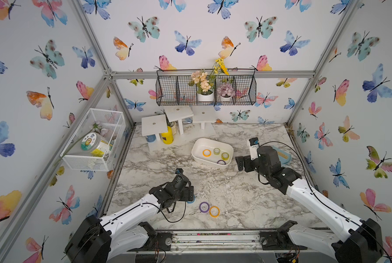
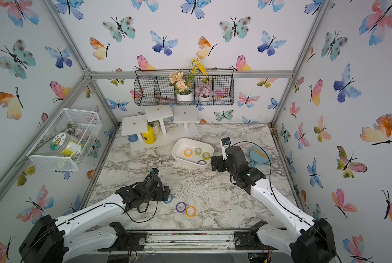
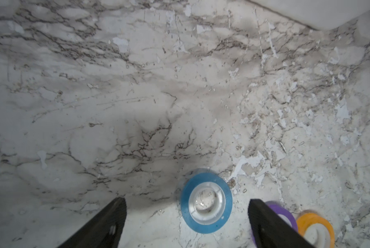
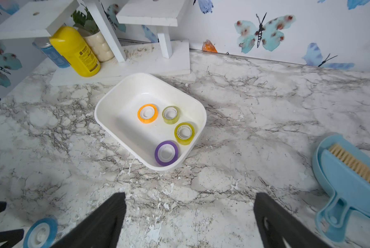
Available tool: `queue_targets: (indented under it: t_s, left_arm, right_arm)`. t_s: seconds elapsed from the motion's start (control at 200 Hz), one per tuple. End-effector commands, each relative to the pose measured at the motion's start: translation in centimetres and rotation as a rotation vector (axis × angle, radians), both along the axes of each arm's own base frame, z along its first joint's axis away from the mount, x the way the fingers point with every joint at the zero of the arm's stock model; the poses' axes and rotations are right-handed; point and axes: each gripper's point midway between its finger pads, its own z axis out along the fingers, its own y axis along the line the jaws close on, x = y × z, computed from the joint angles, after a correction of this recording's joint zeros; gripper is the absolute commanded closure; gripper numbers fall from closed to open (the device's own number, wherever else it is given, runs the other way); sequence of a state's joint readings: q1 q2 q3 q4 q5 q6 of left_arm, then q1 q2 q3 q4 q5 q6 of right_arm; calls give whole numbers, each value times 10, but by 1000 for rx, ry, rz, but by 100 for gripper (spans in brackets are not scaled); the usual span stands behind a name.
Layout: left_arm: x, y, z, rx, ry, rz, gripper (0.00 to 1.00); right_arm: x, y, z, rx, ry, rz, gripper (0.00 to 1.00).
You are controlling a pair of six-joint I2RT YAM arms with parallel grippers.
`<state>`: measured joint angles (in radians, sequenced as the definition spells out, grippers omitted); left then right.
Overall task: Put the transparent tape into the storage box
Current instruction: Pick up the tape at the center of the board.
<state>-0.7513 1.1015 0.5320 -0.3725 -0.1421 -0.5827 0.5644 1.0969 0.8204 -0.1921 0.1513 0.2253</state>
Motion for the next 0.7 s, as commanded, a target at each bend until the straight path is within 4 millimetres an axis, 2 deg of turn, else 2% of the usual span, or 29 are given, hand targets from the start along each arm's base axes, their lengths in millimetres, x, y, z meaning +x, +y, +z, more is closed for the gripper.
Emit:
queue_targets:
  t_s: [0.0,0.28,0.516,0.571,0.696]
  left_arm:
    - [-8,4,-7,46,54,23,10]
    - [-15,1,-18,95,107,13,27]
    - [-19,4,-30,121,136,7,41]
    - [-19,2,-31,118,138,-1,47]
    - [-18,2,-33,128,141,-2,49]
  right_arm:
    - [9,-8,17,87,-115,-84,1]
    - [3,-25,-9,113,-157,-162,1]
    - [0,-31,-13,112,-160,-180,1]
    - [0,-31,-15,109,-158,-181,1]
    - [1,-31,-16,109,-157,-184,1]
